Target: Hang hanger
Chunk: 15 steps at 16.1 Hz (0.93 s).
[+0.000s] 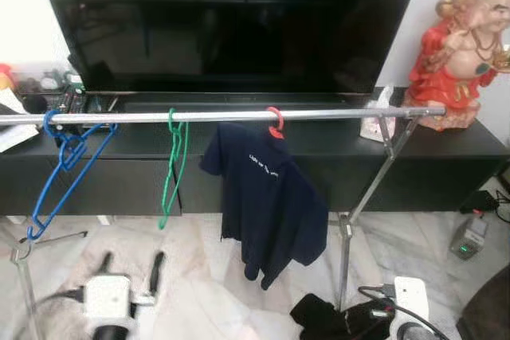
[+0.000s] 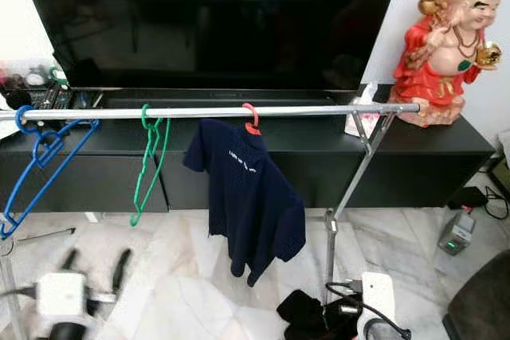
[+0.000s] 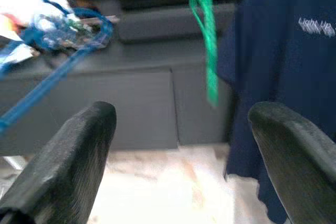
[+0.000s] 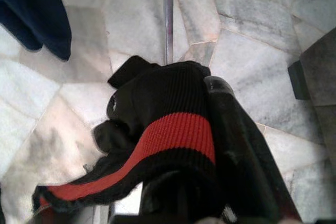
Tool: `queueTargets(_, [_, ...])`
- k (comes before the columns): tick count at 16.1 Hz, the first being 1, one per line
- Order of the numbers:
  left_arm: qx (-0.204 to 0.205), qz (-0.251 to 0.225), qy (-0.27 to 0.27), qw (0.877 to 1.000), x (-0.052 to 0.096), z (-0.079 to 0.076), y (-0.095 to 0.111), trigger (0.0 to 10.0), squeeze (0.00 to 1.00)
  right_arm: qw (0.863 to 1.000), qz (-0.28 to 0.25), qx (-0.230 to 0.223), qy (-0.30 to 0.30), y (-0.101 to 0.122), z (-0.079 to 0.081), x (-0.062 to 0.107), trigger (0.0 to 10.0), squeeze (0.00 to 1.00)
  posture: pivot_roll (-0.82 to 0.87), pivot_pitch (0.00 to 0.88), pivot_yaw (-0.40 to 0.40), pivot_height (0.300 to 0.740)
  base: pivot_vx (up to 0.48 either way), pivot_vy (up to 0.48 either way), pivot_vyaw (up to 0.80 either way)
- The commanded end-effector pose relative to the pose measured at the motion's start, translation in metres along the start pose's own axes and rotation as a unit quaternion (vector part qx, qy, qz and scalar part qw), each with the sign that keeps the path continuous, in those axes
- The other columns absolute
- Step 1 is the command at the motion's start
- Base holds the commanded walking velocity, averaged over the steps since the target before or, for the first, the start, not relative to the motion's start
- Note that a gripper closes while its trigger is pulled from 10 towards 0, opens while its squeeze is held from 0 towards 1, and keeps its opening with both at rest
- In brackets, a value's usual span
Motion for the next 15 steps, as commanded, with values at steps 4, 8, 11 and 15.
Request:
queueTargets(4, [0.016,-0.075,-0.012,0.997,-0.039,-0.002,0.060,10.0,0.00,1.000,0.006,0.014,-0.004,0.003,-0.005,-0.001,10.0,0.00,0.04,0.000,-0.072,0.716,0.000,0.000,0.00])
queueTargets(8, [0.021,-0.100,-0.047,0.994,-0.062,-0.018,0.089,10.0,0.00,1.000,-0.002,-0.008,-0.004,0.005,-0.002,-0.001,10.0,0.00,0.03,0.000,-0.060,0.716,0.000,0.000,0.00])
queueTargets(11, [0.021,-0.085,-0.062,0.994,-0.063,-0.022,0.091,10.0,0.00,1.000,-0.002,-0.012,-0.004,0.005,-0.001,-0.001,10.0,0.00,0.03,0.000,-0.058,0.716,0.000,0.000,0.00])
queueTargets(15, [0.024,-0.077,-0.063,0.995,-0.064,-0.022,0.094,10.0,0.00,1.000,0.003,-0.005,0.000,0.005,0.000,-0.002,10.0,0.00,0.04,0.000,-0.061,0.716,0.268,0.000,0.00])
Point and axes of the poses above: a point about 5 cm out from each wrist's last joint towards the gripper, its own x axis pointing back from the gripper into the wrist, its own y axis along the axis of the wrist's last joint, z = x × y, the point moved 4 cm from there along -x, pointing out of the wrist towards the gripper, and after that the axes turned 3 degrees about -x, right-handed, at the moved point
